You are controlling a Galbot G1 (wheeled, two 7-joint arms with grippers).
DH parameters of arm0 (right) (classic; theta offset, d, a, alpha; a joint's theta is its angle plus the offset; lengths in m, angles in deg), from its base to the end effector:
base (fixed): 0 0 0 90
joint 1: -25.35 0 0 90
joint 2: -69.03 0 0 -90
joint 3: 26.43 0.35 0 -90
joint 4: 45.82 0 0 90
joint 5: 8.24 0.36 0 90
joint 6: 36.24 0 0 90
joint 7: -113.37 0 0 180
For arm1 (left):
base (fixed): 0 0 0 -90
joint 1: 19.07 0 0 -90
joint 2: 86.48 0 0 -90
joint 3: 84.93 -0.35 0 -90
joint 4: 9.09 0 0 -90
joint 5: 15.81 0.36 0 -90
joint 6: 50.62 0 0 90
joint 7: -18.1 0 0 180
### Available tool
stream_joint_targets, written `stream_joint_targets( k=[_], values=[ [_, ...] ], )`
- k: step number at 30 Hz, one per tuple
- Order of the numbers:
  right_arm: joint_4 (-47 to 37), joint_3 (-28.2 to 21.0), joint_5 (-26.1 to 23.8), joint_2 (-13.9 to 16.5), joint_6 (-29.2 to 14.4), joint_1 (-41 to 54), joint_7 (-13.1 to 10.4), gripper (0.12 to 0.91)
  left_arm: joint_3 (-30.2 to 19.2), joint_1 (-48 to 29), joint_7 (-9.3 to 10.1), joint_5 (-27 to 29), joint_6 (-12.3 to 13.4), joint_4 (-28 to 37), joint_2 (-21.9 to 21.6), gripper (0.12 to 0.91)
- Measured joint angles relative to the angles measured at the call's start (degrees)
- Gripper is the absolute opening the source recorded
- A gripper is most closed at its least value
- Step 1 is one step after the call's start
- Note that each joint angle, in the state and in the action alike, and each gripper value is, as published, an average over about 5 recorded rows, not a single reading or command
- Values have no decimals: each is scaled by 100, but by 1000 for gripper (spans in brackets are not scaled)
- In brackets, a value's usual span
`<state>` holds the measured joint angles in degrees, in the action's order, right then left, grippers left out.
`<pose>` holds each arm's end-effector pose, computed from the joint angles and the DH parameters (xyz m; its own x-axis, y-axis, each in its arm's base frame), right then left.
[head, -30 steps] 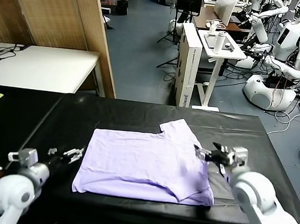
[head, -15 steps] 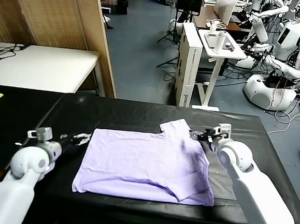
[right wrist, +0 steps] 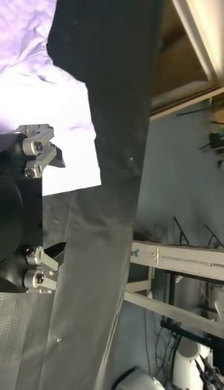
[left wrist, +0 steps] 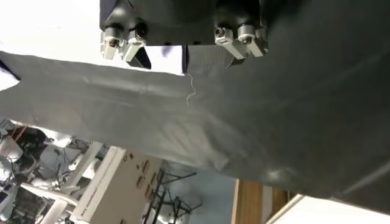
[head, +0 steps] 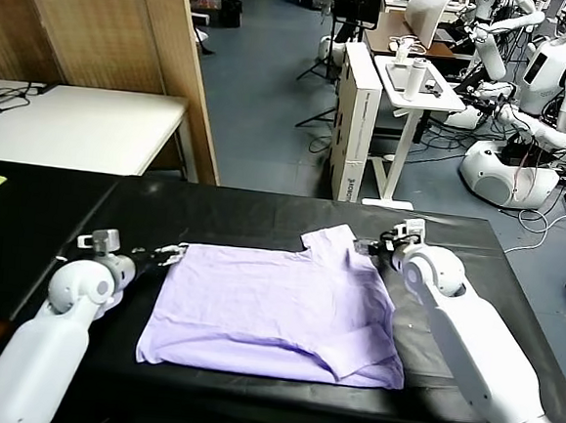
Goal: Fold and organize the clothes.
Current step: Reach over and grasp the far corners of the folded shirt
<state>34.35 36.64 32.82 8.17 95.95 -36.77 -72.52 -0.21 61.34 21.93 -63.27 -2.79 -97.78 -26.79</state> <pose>0.4842 -0.0600 -0.2389 -0.7702 -0.1948 0.6073 -0.2354 0.9718 0.0133 0.4077 0.1522 -0.2617 -0.7917 0.1814 0.5833 0.0412 0.9686 -0.2453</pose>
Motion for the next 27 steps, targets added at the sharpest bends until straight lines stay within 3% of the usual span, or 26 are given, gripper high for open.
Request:
stream_joint_targets(
  k=[8, 17, 22, 27],
  values=[
    [-130, -56, -38, -98, 0, 73, 19, 900, -50, -29, -1, 20, 1, 17, 8, 907],
    [-188, -92, -84, -141, 0, 83, 61, 817, -64, -30, -11, 41, 7, 20, 15, 893],
    [-215, -112, -108, -162, 0, 92, 103, 796, -79, -25, -25, 29, -7, -26, 17, 803],
    [-219, -124, -109, -182, -1, 105, 115, 776, -92, -25, -38, 24, -9, -35, 20, 653]
  ],
)
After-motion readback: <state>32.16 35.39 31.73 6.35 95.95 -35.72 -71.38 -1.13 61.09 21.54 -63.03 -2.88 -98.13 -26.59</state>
